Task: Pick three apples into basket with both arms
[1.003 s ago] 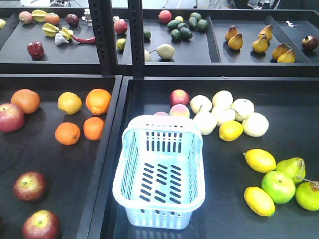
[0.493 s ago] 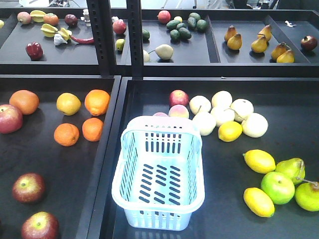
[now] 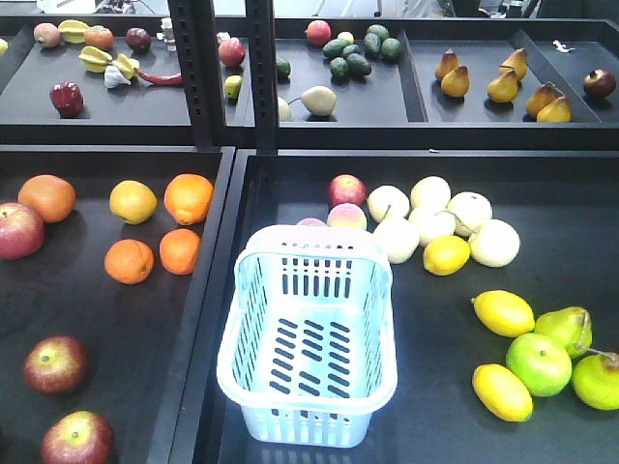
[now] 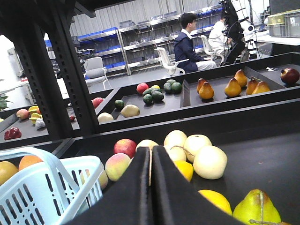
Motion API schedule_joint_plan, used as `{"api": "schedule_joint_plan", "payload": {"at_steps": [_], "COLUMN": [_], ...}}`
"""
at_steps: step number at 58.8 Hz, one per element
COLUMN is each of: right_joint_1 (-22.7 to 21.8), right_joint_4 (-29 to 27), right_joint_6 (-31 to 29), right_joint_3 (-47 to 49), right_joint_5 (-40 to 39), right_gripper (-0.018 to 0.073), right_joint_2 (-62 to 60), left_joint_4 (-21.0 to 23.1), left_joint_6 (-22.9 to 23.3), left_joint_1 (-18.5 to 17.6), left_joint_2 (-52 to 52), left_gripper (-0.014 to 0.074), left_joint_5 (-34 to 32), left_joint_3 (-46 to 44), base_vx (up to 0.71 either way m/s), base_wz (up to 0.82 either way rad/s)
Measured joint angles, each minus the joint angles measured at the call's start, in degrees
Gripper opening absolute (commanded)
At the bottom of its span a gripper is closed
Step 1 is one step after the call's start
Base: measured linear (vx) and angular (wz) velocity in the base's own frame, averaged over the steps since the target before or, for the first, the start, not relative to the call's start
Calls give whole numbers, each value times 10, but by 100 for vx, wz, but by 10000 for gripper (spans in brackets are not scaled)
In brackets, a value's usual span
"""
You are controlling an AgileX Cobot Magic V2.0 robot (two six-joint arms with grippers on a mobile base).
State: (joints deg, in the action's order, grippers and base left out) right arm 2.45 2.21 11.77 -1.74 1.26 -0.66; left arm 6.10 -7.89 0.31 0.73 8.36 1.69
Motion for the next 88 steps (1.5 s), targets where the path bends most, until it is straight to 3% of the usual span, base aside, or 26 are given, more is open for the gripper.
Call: {"api": "schedule_joint_plan", "payload": {"at_steps": [28,33,43,48,64,77,88], "right_joint_1": [0,0,0,0,0,0,0], "right_joint_4": [0,0,0,0,0,0,0], "right_joint_6": [0,0,0,0,0,0,0], "right_joint_3": [0,0,0,0,0,0,0], "right_joint_5": [0,0,0,0,0,0,0], "right_gripper": [-6,-6,-6,-6,-6,-6,-6], "right_joint_2": [0,0,0,0,0,0,0], "left_joint_4": [5,39,160,203,243,343,376], "left_joint_6": [-17,1,83,101,117,202,234], "left_joint_1": [0,0,0,0,0,0,-1], "left_joint_2": [0,0,0,0,0,0,0], "left_gripper": [-6,-6,-6,-6,-6,-6,-6], "left_joint_5": [-31,-48,-75,-76,-84,-88,-80], "left_joint_3": [0,0,0,0,-1,-1,-24], "base_vx": [0,0,0,0,0,0,0], "base_wz": [0,0,0,0,0,0,0]}}
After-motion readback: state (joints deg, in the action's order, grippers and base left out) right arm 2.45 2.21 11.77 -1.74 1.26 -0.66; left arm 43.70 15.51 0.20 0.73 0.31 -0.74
